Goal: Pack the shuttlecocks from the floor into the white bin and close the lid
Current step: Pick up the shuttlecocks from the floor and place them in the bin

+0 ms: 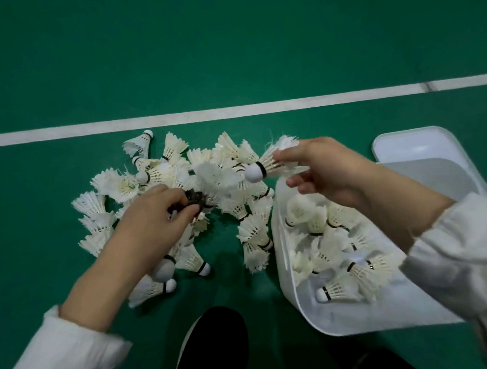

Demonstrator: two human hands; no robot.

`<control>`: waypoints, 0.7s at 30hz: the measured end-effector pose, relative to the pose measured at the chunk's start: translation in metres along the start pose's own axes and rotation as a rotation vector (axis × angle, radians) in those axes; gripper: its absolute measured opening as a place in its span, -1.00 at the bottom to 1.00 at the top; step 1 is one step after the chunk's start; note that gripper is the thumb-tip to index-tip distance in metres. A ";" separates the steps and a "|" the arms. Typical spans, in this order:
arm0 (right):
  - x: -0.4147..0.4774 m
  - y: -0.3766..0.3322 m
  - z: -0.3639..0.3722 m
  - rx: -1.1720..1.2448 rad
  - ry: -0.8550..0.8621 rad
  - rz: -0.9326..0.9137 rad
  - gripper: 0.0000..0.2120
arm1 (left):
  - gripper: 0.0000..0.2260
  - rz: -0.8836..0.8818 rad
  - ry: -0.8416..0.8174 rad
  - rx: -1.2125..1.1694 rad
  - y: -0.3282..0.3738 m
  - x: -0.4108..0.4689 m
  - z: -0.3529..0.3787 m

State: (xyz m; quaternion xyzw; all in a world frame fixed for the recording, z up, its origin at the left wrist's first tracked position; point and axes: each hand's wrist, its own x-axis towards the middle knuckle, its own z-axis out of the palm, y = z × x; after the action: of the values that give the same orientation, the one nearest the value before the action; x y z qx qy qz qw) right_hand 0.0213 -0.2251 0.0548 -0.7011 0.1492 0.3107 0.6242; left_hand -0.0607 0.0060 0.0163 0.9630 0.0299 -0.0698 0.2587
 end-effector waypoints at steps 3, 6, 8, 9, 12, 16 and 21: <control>-0.009 0.000 -0.018 -0.156 -0.004 -0.051 -0.81 | -0.81 -0.078 -0.021 0.129 0.002 -0.003 -0.003; -0.021 0.007 -0.035 -0.287 -0.006 -0.126 -0.87 | -0.80 -0.128 -0.033 0.127 0.004 -0.011 -0.007; -0.029 0.017 -0.044 -0.264 -0.013 -0.149 -0.88 | -0.81 -0.135 -0.078 0.043 0.010 -0.016 -0.008; -0.031 0.022 -0.045 -0.231 -0.012 -0.164 -0.88 | -0.84 -0.107 -0.099 0.035 0.013 -0.017 -0.007; -0.036 0.037 -0.037 -0.115 -0.019 -0.229 -0.85 | -0.83 0.016 -0.115 0.116 0.021 -0.021 0.000; -0.038 0.044 0.001 -0.096 -0.145 -0.318 -0.91 | -0.80 0.098 -0.090 0.140 0.032 -0.026 0.005; -0.013 0.048 0.035 -0.215 -0.071 -0.377 -0.88 | -0.77 0.147 -0.107 0.142 0.030 -0.035 0.006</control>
State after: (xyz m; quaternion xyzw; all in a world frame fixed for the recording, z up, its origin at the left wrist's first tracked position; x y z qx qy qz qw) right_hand -0.0260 -0.2024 0.0250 -0.7676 -0.0408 0.2270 0.5980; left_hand -0.0936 -0.0244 0.0312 0.9734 -0.0595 -0.1040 0.1955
